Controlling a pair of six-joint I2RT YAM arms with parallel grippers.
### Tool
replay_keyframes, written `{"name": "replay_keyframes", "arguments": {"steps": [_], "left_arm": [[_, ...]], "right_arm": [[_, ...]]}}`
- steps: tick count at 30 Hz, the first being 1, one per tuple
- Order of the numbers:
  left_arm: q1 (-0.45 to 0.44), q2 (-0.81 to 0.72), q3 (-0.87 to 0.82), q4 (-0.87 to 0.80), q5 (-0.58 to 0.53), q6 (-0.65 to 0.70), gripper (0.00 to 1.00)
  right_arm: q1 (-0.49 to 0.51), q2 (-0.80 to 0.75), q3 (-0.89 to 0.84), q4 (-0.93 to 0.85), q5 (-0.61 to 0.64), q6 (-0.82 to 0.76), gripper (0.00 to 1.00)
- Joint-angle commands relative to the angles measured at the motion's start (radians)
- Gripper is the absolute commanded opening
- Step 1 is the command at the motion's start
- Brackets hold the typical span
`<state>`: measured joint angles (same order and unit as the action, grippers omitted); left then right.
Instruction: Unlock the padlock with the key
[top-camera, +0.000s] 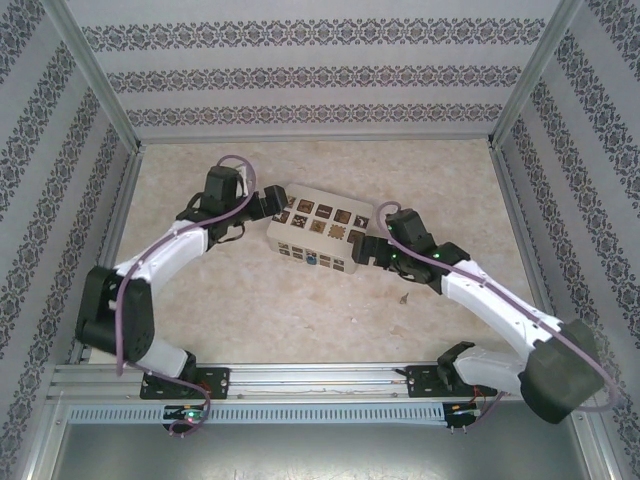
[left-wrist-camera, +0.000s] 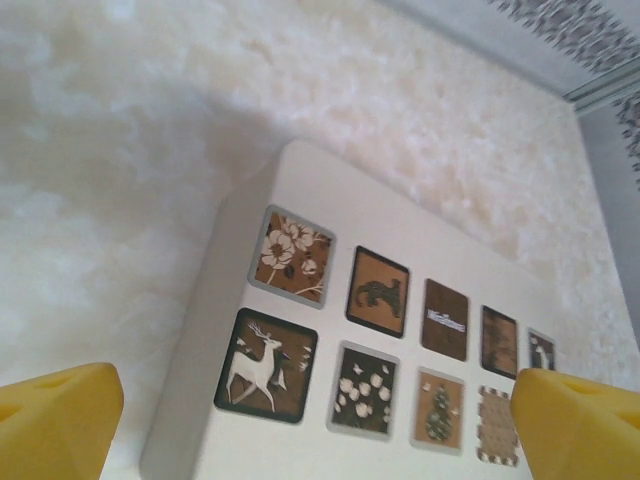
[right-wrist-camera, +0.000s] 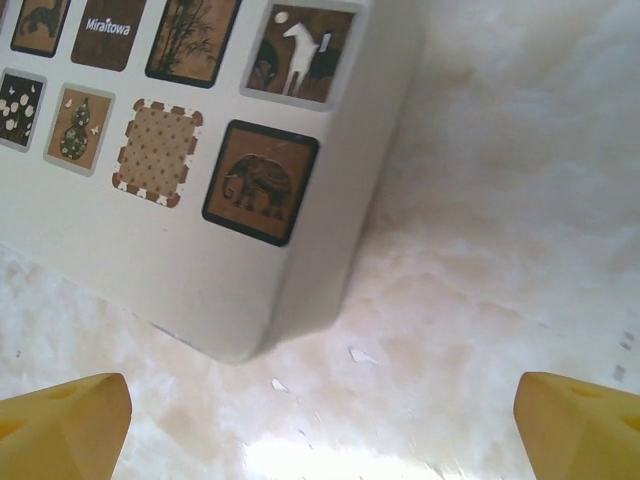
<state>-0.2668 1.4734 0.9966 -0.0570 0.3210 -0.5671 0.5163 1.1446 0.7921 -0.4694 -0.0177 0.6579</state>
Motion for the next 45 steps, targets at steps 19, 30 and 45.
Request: {"name": "replay_keyframes", "arguments": {"steps": [19,30,45], "left_arm": [[0.003,-0.312,-0.269,0.258,-0.329,0.195,0.99],[0.004,-0.309,-0.267,0.273,-0.361,0.258,0.99],[0.003,-0.294,-0.256,0.302,-0.369,0.271,0.99]], "right_arm": [[-0.188,-0.035,-0.22,-0.197,-0.125,0.207,0.58],[-0.201,0.087,-0.206,-0.14,-0.144,0.226,0.4],[-0.216,0.131,-0.215,-0.129,-0.143,0.226,0.34]]}}
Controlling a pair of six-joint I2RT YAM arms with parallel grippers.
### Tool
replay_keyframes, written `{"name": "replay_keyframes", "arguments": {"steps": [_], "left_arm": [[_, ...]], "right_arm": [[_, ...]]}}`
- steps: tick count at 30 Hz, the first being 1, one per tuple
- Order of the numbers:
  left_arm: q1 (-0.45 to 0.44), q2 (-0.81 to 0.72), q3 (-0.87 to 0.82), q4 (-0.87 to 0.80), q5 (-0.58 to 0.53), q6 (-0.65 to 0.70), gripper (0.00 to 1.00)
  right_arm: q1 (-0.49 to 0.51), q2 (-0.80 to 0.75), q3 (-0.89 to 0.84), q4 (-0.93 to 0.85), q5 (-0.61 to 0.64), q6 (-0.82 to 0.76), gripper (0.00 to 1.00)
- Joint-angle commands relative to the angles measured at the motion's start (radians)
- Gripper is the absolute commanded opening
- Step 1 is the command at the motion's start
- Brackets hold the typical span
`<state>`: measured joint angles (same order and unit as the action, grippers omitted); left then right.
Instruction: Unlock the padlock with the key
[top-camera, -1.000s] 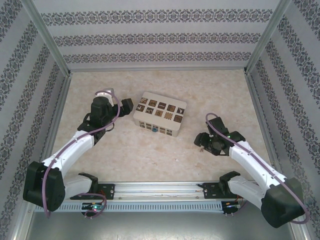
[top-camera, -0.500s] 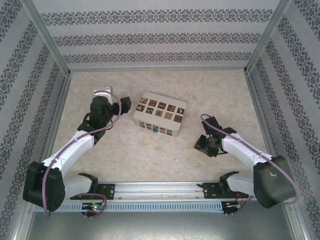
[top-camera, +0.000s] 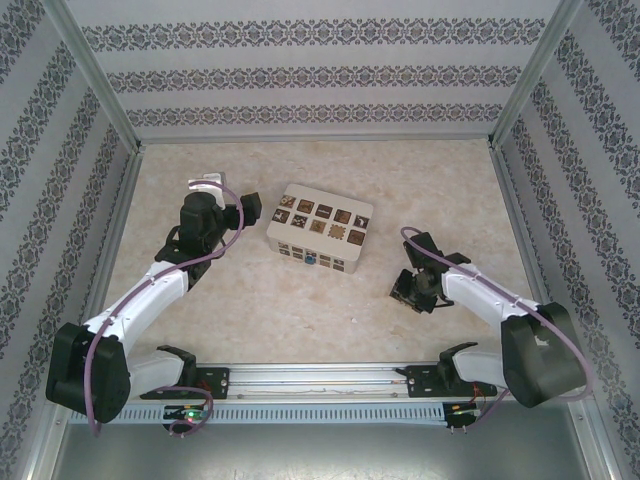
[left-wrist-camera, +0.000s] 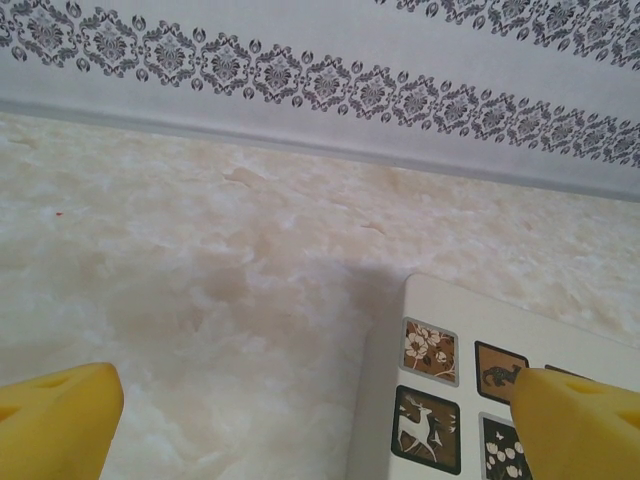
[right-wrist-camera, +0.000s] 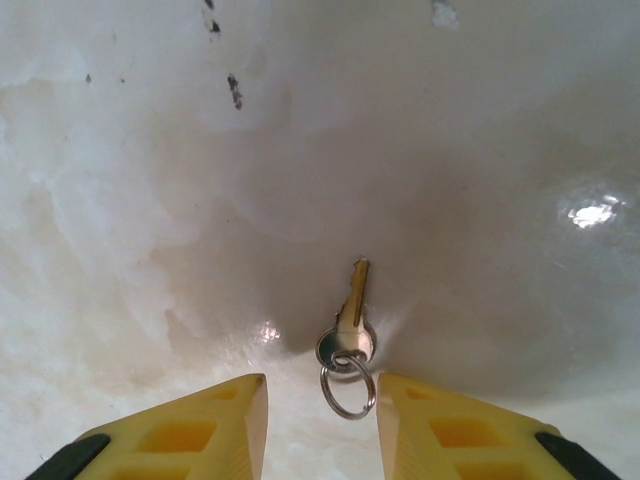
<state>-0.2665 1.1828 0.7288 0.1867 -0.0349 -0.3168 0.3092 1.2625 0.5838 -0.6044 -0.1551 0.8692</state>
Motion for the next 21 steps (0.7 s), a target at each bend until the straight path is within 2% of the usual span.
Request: {"name": "replay_keyframes", "arguments": {"steps": [1,15,21], "left_arm": [[0.003,-0.003,0.012,0.059,-0.012,0.021,0.99],[0.003,0.0,0.015,0.061,-0.013,0.018,0.99],[0.003,-0.02,0.007,0.048,-0.019,0.015,0.99]], "right_arm": [[-0.009,0.016,-0.007,0.008,-0.004,0.014,0.34],[-0.012,0.06,-0.012,0.025,-0.003,0.002,0.18],[-0.012,0.061,-0.01,0.031,-0.009,-0.014,0.09]]}}
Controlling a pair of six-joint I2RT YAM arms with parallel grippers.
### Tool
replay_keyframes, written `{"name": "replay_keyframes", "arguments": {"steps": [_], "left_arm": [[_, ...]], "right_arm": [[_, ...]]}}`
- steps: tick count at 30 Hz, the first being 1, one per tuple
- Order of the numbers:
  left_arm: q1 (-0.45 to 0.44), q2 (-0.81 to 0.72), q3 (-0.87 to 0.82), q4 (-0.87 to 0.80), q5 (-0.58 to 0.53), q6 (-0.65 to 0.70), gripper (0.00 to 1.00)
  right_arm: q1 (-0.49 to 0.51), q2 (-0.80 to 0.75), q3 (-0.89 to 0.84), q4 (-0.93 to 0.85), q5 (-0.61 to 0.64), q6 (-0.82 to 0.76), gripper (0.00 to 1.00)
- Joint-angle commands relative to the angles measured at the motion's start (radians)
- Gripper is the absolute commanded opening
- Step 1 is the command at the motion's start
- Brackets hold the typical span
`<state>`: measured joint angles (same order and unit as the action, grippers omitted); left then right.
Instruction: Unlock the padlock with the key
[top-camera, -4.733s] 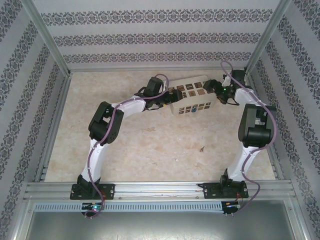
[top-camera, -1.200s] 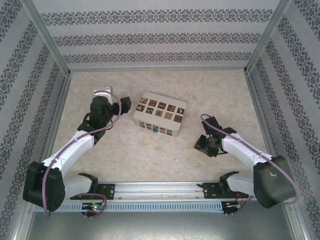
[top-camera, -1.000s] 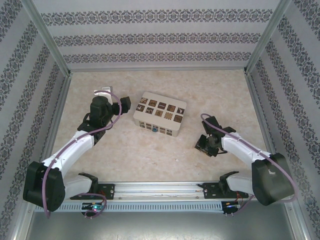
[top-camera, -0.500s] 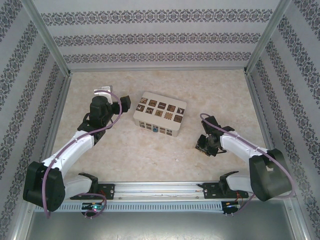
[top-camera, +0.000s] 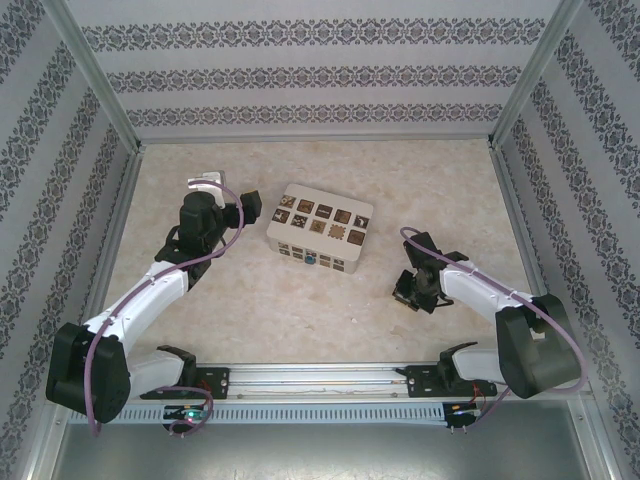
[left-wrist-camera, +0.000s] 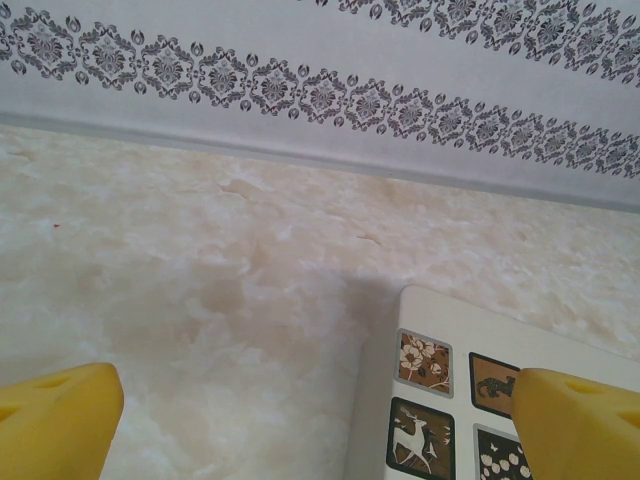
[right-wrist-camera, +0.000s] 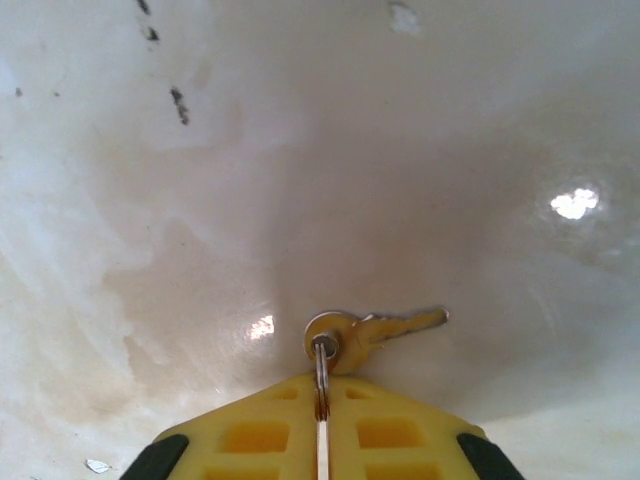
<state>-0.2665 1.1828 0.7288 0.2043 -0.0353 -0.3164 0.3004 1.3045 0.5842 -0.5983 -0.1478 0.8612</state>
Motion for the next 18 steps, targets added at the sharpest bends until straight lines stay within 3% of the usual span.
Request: {"name": "replay_keyframes", "arguments": {"steps": [1,6,10,18], "left_arm": [[0.003,-0.023,0.005,0.027,-0.02,0.014,0.99],[0.003,-0.049,-0.001,0.011,-0.025,0.007,0.99],[0.003,-0.071,0.01,-0.025,-0.01,-0.013,0.99],[0.003,-0.062,0.098,-0.205,0.11,-0.168,0.99]], "right_arm": [[-0.004,0.018,-0.009,0.026,-0.016,-0.009,0.07],[-0.006,0.007,0.003,0.021,-0.012,-0.047,0.0],[-0.006,-0.041,0.026,0.019,-0.01,-0.102,0.0],[0.003,-0.151,0.17,-0.055,-0.012,-0.329,0.0]]}}
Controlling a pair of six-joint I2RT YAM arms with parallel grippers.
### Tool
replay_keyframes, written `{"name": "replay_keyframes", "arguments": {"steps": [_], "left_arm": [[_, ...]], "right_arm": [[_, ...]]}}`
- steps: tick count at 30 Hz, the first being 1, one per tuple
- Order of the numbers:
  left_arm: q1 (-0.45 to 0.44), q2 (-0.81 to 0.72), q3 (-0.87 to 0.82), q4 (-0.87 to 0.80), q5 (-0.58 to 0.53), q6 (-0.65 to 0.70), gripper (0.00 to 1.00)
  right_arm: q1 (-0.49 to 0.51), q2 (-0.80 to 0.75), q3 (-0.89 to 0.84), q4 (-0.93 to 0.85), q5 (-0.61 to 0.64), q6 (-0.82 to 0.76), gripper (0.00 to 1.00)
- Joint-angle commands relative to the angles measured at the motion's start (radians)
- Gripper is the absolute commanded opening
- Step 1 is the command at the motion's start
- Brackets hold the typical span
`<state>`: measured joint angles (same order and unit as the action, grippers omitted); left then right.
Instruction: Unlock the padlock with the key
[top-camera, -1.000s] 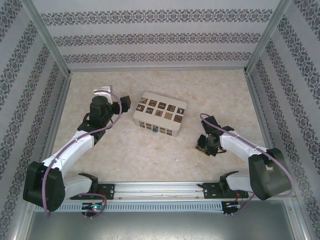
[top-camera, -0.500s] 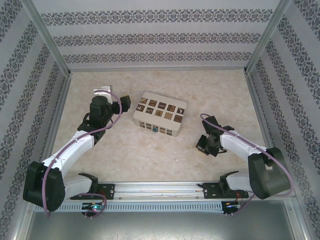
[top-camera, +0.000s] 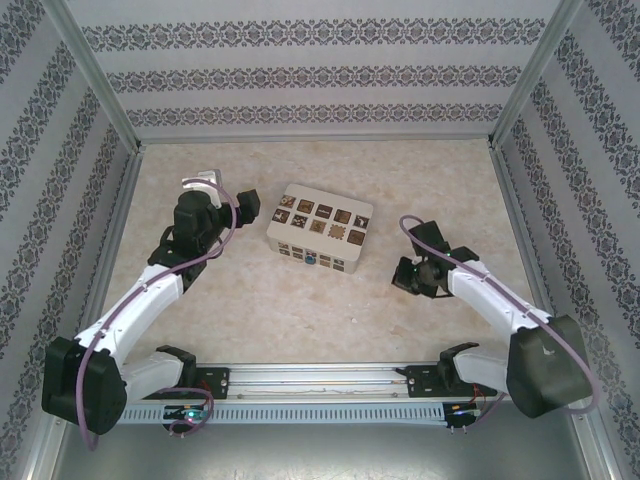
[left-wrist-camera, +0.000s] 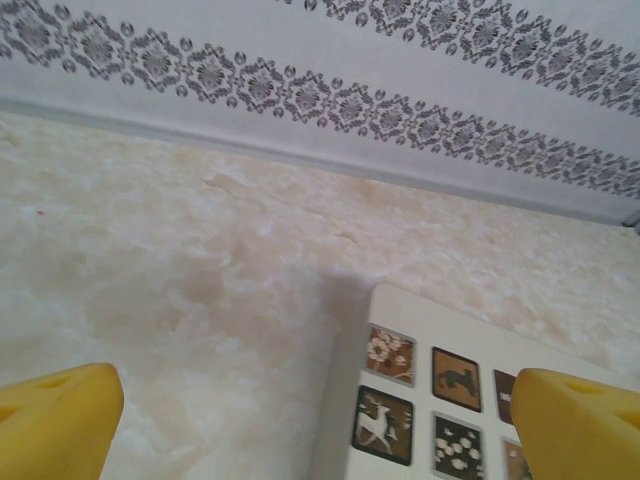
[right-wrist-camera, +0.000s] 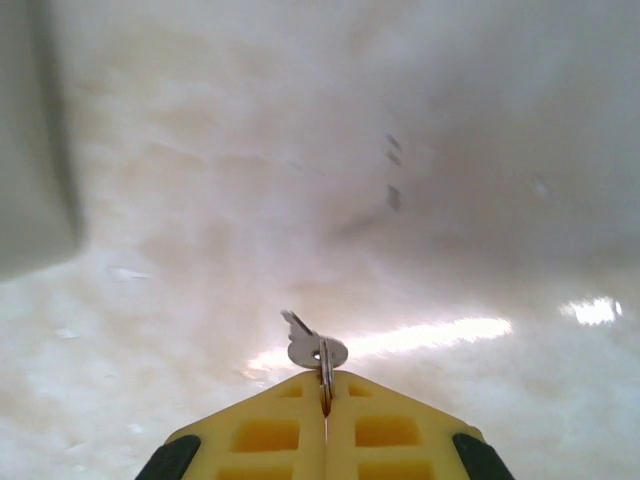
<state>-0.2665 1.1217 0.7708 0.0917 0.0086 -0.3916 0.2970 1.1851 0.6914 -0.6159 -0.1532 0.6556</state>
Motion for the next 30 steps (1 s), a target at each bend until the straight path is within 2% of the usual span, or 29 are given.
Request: {"name": "replay_keyframes", "arguments": {"steps": [1,9,16,23,30], "left_arm": [[0.004,0.009,0.068,-0.112,0.094,-0.121,0.99],[0.004,0.086,0.163,-0.203,0.313,-0.379,1.0],[0.001,0.124,0.181,-0.127,0.49,-0.616,0.97],[-0.038,0.133,0.157,-0.004,0.569,-0.81,0.95],[-0.12,0.155,0.106,0.261,0.533,-1.101,0.95]], "right_arm": [[0.011,-0.04,0.084,-0.044,-0.006,-0.151,0.0],[0.063,-0.063,0.252,-0.035,-0.04,-0.381,0.0],[0.104,-0.047,0.368,0.036,-0.148,-0.54,0.0],[0.159,-0.039,0.401,0.173,-0.206,-0.6,0.0],[0.229,-0.007,0.389,0.369,-0.227,-0.565,0.0]]}}
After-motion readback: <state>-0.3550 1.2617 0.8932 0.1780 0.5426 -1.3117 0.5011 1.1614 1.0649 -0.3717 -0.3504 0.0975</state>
